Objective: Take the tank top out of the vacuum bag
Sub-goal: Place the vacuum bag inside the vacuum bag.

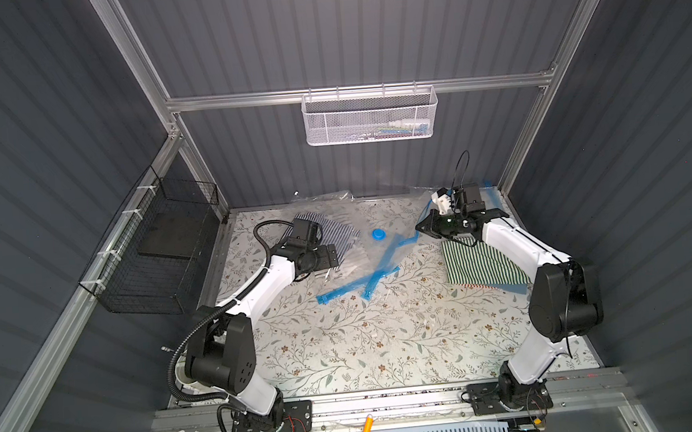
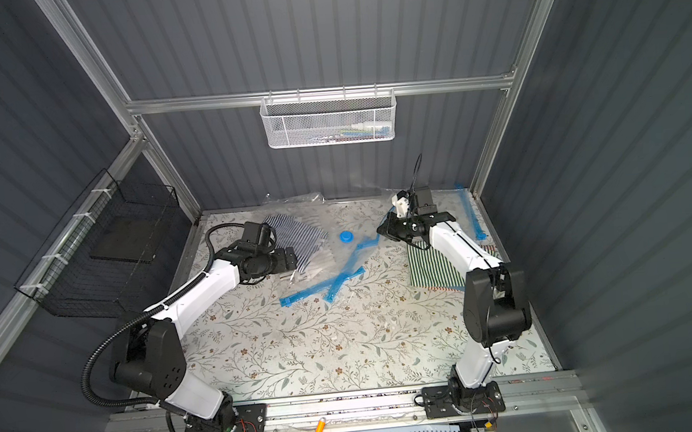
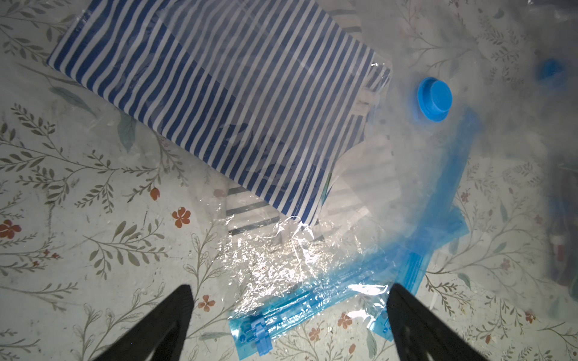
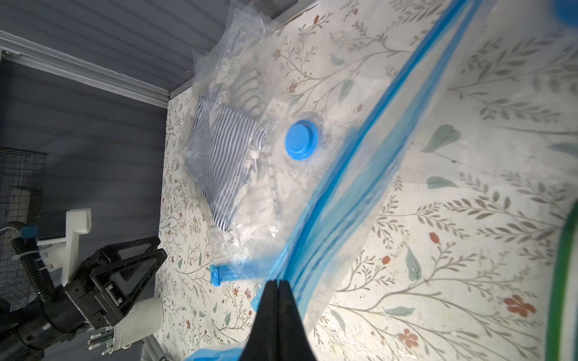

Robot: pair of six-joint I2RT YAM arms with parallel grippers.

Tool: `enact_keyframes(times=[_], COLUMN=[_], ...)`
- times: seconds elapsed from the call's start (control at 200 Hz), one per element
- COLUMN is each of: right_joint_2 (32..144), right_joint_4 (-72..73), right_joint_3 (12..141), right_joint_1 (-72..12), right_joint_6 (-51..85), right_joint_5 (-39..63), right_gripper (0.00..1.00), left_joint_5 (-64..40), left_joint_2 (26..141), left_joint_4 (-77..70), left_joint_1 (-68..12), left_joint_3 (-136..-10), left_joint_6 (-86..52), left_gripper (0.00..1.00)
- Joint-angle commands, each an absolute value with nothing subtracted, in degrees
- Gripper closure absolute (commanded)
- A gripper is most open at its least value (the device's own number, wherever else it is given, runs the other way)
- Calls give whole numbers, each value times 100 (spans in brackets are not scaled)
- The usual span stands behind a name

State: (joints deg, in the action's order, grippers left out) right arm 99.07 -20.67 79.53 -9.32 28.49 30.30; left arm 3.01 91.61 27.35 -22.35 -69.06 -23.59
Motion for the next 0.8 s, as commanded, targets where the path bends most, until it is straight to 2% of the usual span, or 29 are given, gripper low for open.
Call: enact_keyframes(times=[0.0,0.2,0.39,0.595,0.72,0.795], right_joint_2=[9848,10106,10340,10511,10789,11016], right_joint_4=[-2144,-2651,-3243,-2858,-3002,-3057], right_joint_3=[8444,9386,10098,10110,10465,10797], right_joint_1=[-792,-718,-696,-282,62,311], right_joint_6=[2452,1753,1485,1989,1819,1723], right_joint_5=[2834,2984,3559,3319,2733,2731], right_gripper=[100,100,100,100,100,100], left_joint_5=[242,325,387,255,277,311], left_joint_2=[9166,9081,9084,9203,9163,9140], left_joint_4=[2761,2760,2756,2718,2733,2747], left_joint_1=[-2248,-2250,-2250,-2244,-2250,-2250], left_joint_3=[-6926,-6832,-6831,-6880,-6855,-6853], left_joint_6=[-2362,-2356,-2347,-2364,-2340,-2329], left_gripper=[2,2,1,1,2,1])
